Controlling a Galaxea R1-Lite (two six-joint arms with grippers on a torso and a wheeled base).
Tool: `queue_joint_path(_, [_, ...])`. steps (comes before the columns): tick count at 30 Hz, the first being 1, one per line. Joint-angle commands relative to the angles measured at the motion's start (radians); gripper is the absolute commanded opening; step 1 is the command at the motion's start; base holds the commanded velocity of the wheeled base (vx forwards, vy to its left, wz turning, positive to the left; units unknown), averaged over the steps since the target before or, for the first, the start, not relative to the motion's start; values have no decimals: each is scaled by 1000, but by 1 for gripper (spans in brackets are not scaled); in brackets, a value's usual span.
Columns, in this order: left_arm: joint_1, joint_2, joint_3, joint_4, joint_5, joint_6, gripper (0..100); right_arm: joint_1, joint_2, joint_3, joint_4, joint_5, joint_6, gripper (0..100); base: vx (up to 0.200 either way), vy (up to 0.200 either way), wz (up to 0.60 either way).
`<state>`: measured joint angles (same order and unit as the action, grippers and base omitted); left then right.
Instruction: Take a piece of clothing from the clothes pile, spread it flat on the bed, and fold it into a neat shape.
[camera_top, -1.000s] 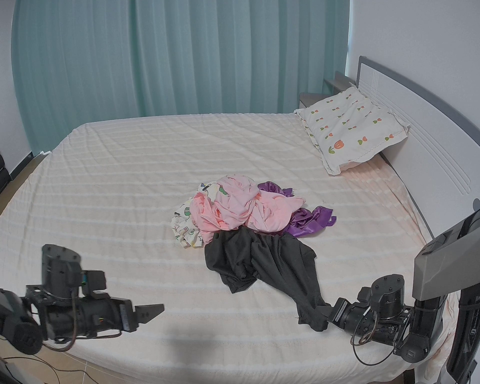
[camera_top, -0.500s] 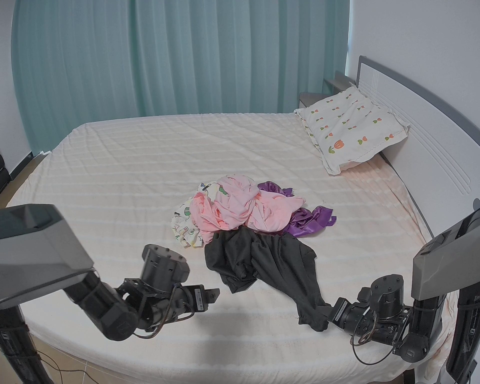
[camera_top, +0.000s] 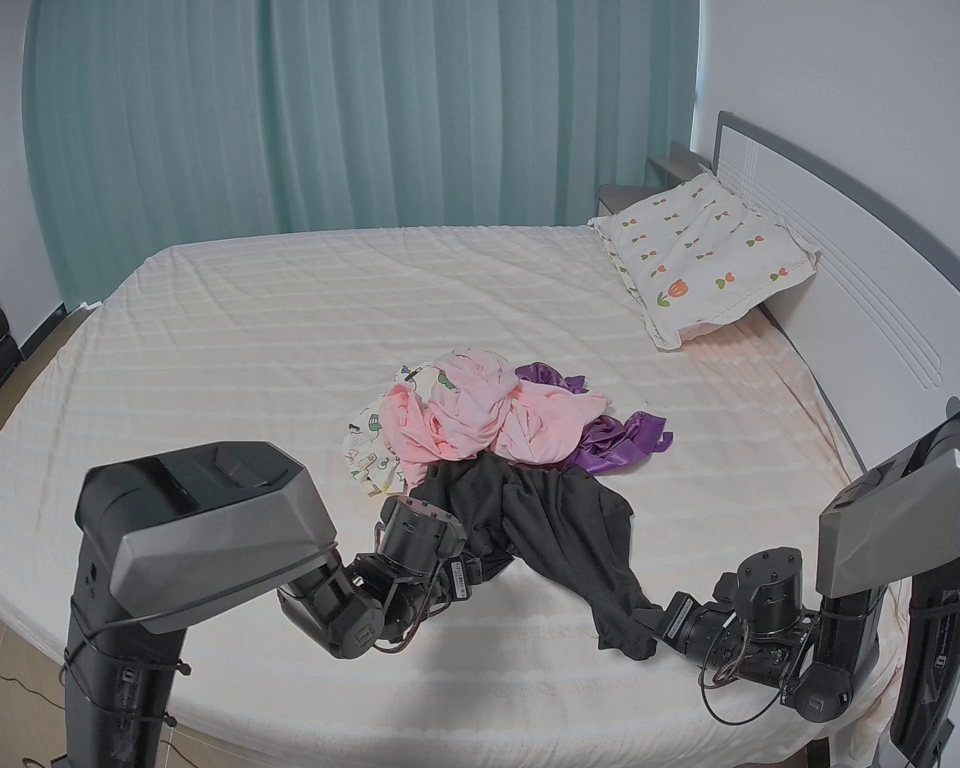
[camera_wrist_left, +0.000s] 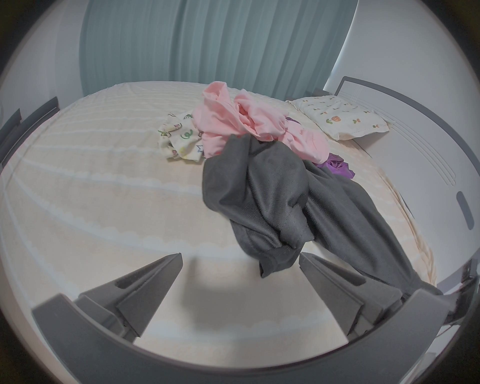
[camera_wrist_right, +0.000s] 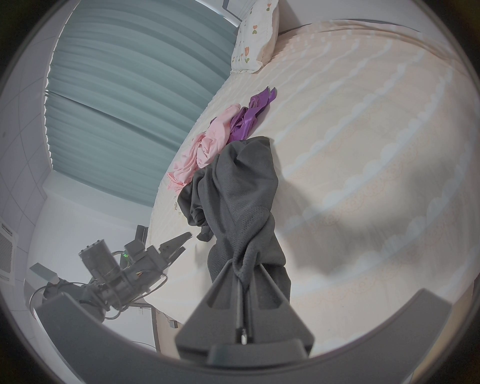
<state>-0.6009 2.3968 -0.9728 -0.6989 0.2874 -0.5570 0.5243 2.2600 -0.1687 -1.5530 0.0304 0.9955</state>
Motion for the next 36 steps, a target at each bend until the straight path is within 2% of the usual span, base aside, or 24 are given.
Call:
queue_joint_path(1, [-10,105,-81,-10,2,-1,100,-1,7,-3,-13,0,0,0,0,0,0])
queue_joint_path(11, [-20,171,-205,-14,2,-4,100,-3,13,-5,-15,-1,2,0,0,0,0])
queue_joint_path(14, [-20,182,-215,-56,7,-17,100,-1,13,-5,-15,-1,2,0,0,0,0])
queue_joint_path(15, [-20,183,-211,-67,7,-18,0,-1,13,-5,-15,-1,2,0,0,0,0])
queue_joint_path(20, [-20,174,-156,-80,33,-24,0,-1,13,-6,-16,-3,3,0,0,0,0])
queue_joint_path(25, [-23,53,-3,-162,52,-126,0,14,-25,-18,-16,-7,8,0,0,0,0])
queue_joint_path(32, [-27,-335,266,-272,42,-170,0,56,-252,-20,-15,-3,5,0,0,0,0])
queue_joint_path(36, [-30,-578,316,-275,44,-165,0,42,-413,-43,-13,0,-29,0,0,0,0])
